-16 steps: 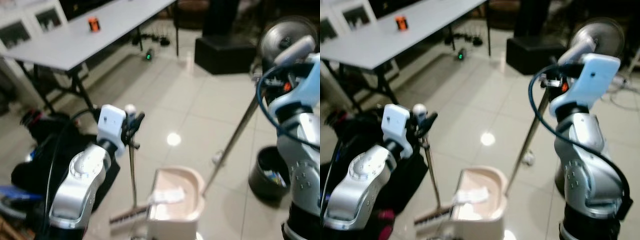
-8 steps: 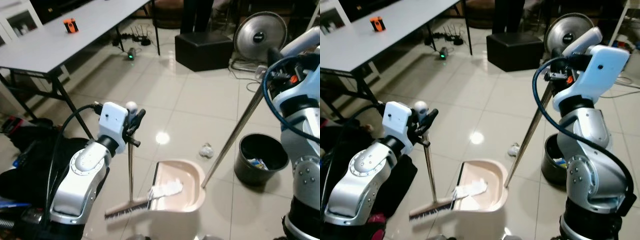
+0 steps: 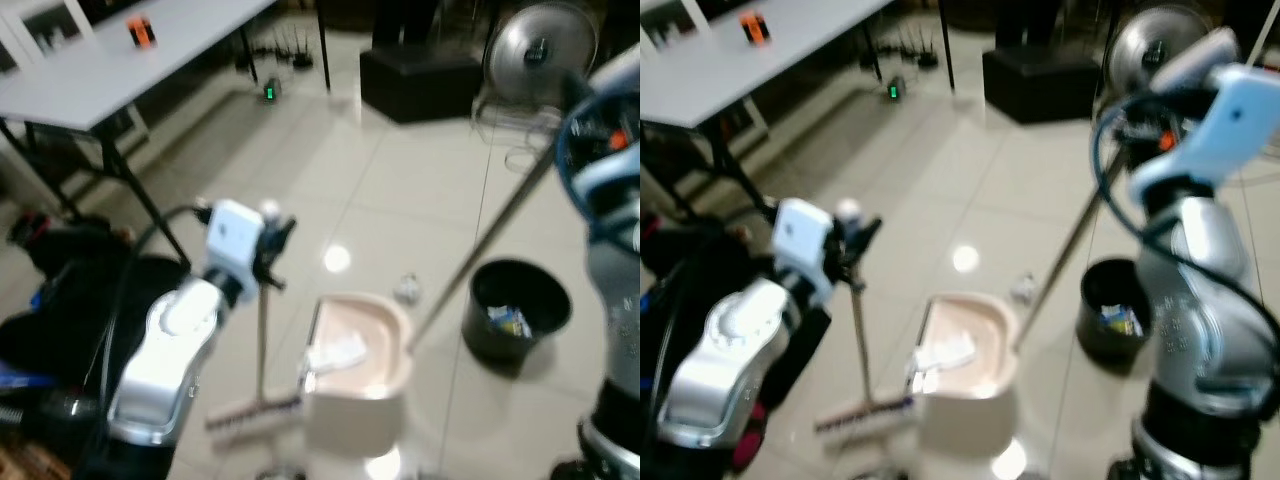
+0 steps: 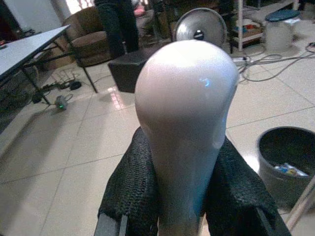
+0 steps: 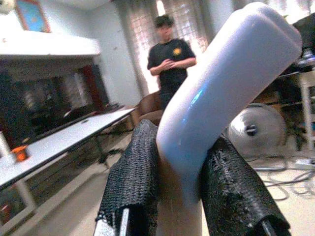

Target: Sweep floor

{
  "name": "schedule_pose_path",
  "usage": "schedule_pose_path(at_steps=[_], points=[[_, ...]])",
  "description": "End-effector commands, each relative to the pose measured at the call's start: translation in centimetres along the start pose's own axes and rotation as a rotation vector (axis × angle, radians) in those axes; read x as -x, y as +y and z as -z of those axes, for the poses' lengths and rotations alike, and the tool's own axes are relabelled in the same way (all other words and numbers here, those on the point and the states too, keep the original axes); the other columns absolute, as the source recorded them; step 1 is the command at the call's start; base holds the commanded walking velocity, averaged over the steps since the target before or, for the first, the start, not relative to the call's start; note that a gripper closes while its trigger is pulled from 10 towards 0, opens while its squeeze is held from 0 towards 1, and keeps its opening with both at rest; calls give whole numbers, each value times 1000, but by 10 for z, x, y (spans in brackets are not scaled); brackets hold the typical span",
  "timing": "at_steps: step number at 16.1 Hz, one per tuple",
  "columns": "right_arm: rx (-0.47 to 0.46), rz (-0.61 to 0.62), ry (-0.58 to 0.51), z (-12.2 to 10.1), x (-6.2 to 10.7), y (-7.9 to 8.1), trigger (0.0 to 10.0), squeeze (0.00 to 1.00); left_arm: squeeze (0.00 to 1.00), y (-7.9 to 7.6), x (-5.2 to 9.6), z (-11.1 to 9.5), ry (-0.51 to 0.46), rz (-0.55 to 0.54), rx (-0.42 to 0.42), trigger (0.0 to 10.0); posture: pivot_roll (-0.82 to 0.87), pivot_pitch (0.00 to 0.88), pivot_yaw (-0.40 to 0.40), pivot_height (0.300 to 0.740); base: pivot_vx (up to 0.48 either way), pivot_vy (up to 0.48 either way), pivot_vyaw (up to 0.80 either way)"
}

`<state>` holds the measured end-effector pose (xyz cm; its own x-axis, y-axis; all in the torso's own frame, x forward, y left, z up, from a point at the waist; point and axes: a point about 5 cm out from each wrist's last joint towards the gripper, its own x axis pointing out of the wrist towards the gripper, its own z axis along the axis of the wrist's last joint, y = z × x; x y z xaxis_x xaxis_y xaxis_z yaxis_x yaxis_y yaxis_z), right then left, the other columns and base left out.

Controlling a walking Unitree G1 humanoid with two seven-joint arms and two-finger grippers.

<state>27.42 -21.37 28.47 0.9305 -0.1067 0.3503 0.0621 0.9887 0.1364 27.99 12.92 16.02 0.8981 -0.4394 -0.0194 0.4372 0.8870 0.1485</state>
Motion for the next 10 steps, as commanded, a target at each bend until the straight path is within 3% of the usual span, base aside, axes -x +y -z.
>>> schedule_pose_path(at_steps=[1, 5, 10], points=[[-8, -26, -63, -12, -1, 5, 10000, 0, 0, 6, 1, -7, -29, -14, -25, 10000, -41, 38, 118, 740, 0, -315, 0], [-1, -26, -75, -16, -1, 2, 10000, 0, 0, 5, -1, -6, -33, -9, -20, 10000, -47, 29, 120, 740, 0, -298, 0], [15, -15, -83, -22, -3, 0, 10000, 0, 0, 9, -6, -6, -34, -33, 28, 10000, -59, 11, 121, 740, 0, 0, 0]])
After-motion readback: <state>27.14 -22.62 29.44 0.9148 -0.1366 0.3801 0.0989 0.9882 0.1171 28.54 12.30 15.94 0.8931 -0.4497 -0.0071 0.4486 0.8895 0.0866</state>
